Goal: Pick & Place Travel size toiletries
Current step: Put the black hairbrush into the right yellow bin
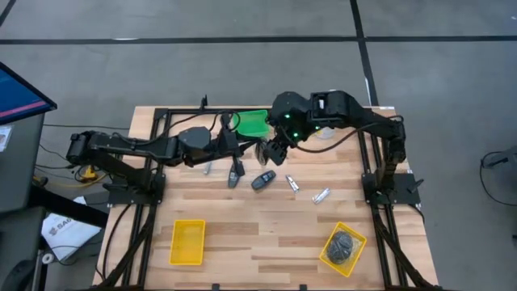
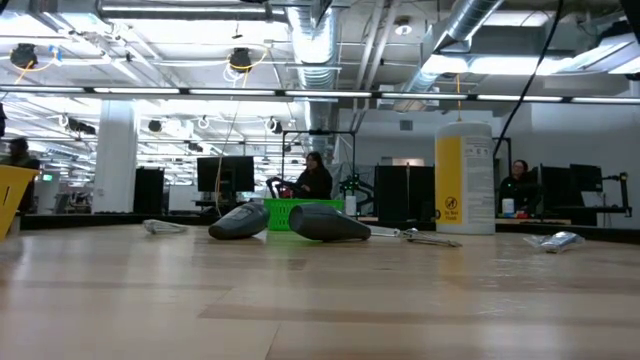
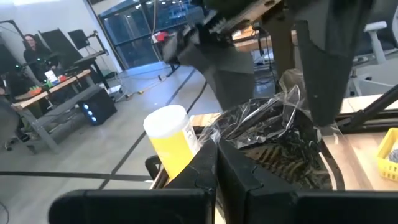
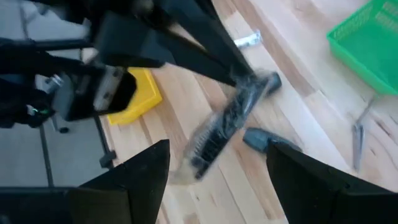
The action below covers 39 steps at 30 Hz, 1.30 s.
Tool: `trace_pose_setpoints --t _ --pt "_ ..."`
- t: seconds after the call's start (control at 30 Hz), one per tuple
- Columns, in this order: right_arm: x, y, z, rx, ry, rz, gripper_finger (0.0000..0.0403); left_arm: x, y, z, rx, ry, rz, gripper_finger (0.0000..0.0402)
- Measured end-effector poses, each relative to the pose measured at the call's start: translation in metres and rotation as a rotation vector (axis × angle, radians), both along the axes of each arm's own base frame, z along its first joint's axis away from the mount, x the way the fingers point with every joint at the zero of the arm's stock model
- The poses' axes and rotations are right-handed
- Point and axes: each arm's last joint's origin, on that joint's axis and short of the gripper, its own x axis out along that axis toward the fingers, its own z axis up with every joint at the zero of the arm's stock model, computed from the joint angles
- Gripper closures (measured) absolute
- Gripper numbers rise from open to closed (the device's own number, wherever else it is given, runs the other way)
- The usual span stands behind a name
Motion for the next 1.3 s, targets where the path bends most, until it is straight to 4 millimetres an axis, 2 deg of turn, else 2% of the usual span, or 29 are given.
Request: trace_pose_setpoints --t 0.27,0.5,0.6,0.83,0.9,1.13,1.3 --pt "0.001 -0.004 0.004 -0.002 -0.037 -0.011 0.0152 0.000 0.000 0.002 -0.001 -0.023 0.000 0.0401" --pt "0.001 -0.005 0.004 -0.020 -0.039 0.008 0.0192 0.001 -0.001 0.005 0.016 -0.046 -0.036 0.0401" --pt "0.001 -0.005 0.004 -0.020 -0.039 0.009 0.0229 0.001 -0.001 0.006 0.019 -0.055 -0.037 0.0401" --pt "0.000 -0.005 0.003 -0.038 -0.036 0.038 0.0358 0.001 -0.002 0.009 0.020 -0.089 -0.045 0.0401" --pt "0.000 -0.005 0.003 -0.049 -0.032 0.053 0.0383 0.001 -0.002 0.009 0.019 -0.090 -0.065 0.0401" --pt "0.000 -0.005 0.003 -0.051 -0.034 0.057 0.0377 0.000 -0.002 0.010 0.010 -0.097 -0.064 0.0398" --pt "-0.002 -0.005 0.002 -0.065 -0.009 0.068 0.0385 -0.007 -0.002 0.016 -0.004 -0.109 -0.058 0.0366"
